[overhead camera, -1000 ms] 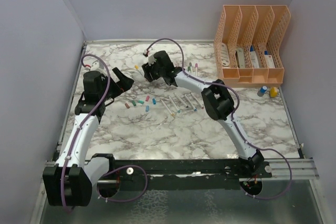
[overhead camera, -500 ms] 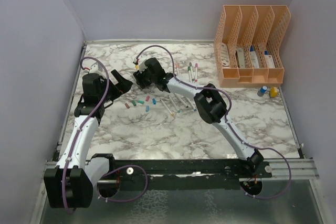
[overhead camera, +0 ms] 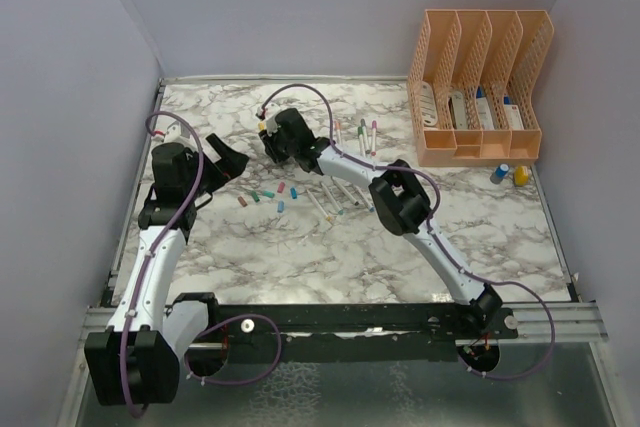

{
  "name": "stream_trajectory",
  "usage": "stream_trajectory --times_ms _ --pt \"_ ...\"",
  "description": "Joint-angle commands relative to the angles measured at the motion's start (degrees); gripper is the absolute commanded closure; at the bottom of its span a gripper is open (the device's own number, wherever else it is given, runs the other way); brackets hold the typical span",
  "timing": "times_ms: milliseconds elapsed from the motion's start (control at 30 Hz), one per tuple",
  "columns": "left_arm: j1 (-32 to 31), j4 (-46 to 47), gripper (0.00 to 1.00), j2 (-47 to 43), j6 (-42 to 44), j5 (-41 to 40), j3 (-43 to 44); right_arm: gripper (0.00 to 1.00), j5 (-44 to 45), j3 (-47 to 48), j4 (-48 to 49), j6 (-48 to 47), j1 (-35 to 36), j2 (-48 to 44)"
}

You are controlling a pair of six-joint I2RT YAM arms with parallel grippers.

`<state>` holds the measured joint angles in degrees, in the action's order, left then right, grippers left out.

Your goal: Open the pen caps

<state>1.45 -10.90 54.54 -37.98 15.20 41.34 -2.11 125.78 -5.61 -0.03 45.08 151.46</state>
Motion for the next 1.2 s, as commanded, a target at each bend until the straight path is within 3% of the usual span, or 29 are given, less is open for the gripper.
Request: stream_trajectory --times_ms 0,200,333,500,667,1167 --pt "0.5 1.1 0.01 -1.1 -0.5 1.2 -0.8 0.72 5.1 2.5 -5.0 2.1 0.5 3.1" --pt "0.5 2.5 0.01 -0.4 -1.4 2.0 -0.8 0.81 6.3 3.2 -7.8 3.9 0.4 3.4" --pt "0.6 3.2 0.01 0.8 -2.2 2.1 0.3 0.98 6.8 2.9 -9.0 5.0 0.4 2.5" --pt "0.6 4.8 0.03 2.0 -4.5 1.7 1.8 0.99 9.2 -2.9 -6.0 6.5 0.2 -3.4" --pt "0.7 8.9 0.04 5.6 -7.3 2.9 2.5 0.99 10.3 -14.6 0.1 7.8 -0.7 -15.3" --pt "-4.5 24.4 0.08 29.2 -16.4 10.8 12.8 0.99 10.9 -44.4 2.8 8.5 -1.2 -45.9"
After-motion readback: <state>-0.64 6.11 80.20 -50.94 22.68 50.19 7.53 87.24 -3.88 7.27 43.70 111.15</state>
